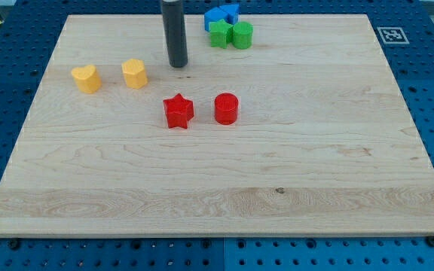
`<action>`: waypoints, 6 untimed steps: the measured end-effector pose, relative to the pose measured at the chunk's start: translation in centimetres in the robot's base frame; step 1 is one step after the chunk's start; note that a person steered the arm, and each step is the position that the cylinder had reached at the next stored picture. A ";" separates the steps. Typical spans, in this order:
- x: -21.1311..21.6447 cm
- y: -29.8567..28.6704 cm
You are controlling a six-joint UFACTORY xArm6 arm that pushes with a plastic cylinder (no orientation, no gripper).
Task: Separate the red blocks
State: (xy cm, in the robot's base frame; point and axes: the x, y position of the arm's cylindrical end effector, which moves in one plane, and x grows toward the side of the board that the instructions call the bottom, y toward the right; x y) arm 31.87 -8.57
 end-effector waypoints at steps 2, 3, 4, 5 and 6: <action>-2.2 -2.7; -0.3 2.0; 4.9 3.8; 5.4 2.5; 5.9 0.2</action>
